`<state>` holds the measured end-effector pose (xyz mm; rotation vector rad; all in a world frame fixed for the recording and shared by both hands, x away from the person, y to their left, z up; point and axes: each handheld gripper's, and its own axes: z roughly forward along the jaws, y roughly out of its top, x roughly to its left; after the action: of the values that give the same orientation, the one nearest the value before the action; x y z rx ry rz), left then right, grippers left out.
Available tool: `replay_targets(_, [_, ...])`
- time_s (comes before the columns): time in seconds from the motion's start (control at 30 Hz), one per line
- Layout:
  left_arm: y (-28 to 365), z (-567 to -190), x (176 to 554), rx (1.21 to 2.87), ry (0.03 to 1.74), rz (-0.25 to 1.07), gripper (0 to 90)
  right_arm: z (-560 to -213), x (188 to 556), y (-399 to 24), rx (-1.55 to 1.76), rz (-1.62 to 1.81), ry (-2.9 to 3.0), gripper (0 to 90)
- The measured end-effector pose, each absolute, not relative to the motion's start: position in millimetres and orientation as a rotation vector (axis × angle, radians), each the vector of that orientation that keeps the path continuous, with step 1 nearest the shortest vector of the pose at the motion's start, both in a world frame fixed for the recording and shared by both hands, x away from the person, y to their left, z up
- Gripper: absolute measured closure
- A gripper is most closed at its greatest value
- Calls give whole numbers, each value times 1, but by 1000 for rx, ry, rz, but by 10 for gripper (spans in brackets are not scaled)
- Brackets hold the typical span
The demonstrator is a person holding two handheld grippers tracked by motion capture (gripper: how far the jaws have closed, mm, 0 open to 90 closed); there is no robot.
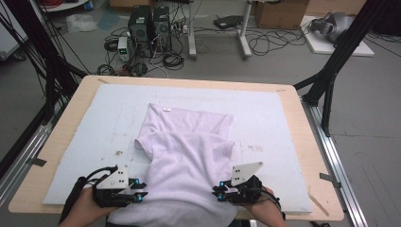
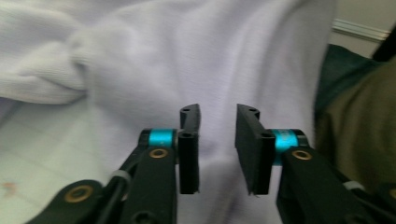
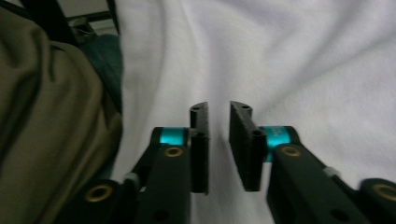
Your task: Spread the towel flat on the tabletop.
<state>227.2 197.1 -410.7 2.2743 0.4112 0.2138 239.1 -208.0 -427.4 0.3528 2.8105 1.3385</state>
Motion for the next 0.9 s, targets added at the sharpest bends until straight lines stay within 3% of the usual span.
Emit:
replay_targets(0.07, [198, -415, 241, 2281, 461, 221, 618, -429, 241, -210, 388, 1283, 2800, 700])
replay_targets(0.17, [194, -429, 256, 2310, 508, 187, 628, -434, 247, -208, 394, 1271, 2802, 662])
replay_targets(0.27, [190, -437, 258, 2301, 496, 180, 721, -441, 253, -203, 379, 1221, 2831, 662])
replay_targets(0.33, [188, -437, 255, 2307, 496, 174, 861, -444, 256, -200, 376, 1223, 2836, 699])
replay_targets(0.5, [193, -435, 240, 2338, 455, 149, 875, -444, 257, -200, 386, 1224, 2829, 851])
replay_targets(0.63, [199, -431, 221, 2333, 411, 134, 875, -442, 254, -203, 354, 1223, 2875, 874])
replay_targets(0.7, [202, -424, 211, 2296, 362, 114, 846, -438, 248, -207, 308, 1267, 2926, 873])
replay_targets(0.8, [206, -413, 207, 2248, 364, 159, 658, -425, 238, -215, 252, 1319, 2912, 857])
replay_targets(0.9, [207, -410, 221, 2219, 403, 190, 628, -418, 242, -220, 296, 1311, 2861, 806])
